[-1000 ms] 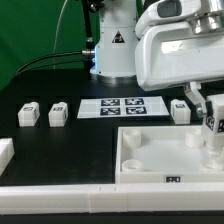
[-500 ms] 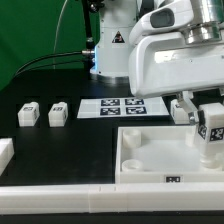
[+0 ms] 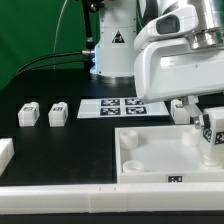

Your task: Assemble one leg

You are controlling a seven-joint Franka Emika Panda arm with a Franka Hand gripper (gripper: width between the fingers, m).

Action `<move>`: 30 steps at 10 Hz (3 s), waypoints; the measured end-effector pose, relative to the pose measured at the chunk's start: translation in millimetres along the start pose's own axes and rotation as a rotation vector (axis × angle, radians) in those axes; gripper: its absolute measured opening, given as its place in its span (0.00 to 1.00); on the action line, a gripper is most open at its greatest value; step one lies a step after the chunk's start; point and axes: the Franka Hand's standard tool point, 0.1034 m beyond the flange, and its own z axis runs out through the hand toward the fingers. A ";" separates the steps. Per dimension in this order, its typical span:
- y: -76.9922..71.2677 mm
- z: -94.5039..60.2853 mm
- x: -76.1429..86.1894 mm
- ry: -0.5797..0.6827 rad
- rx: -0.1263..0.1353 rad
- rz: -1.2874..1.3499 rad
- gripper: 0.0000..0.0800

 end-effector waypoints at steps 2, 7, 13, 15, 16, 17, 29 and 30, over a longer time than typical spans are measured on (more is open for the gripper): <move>-0.1 3.3 -3.9 -0.003 0.000 0.001 0.37; 3.2 4.6 -3.1 0.045 -0.011 0.005 0.37; 0.5 5.0 -3.1 0.068 -0.015 0.010 0.37; 4.4 4.4 -4.1 0.078 -0.021 0.011 0.37; 3.8 4.4 -3.5 0.076 -0.020 0.010 0.37; 3.8 4.4 -3.5 0.076 -0.020 0.010 0.37; 0.9 4.4 -10.7 0.062 -0.017 0.006 0.72; 0.8 4.6 -10.8 0.062 -0.017 0.006 0.72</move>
Offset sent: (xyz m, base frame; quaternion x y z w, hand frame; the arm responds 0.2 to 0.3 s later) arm -0.0058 0.0020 -0.0124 0.0062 0.0074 0.0085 0.9999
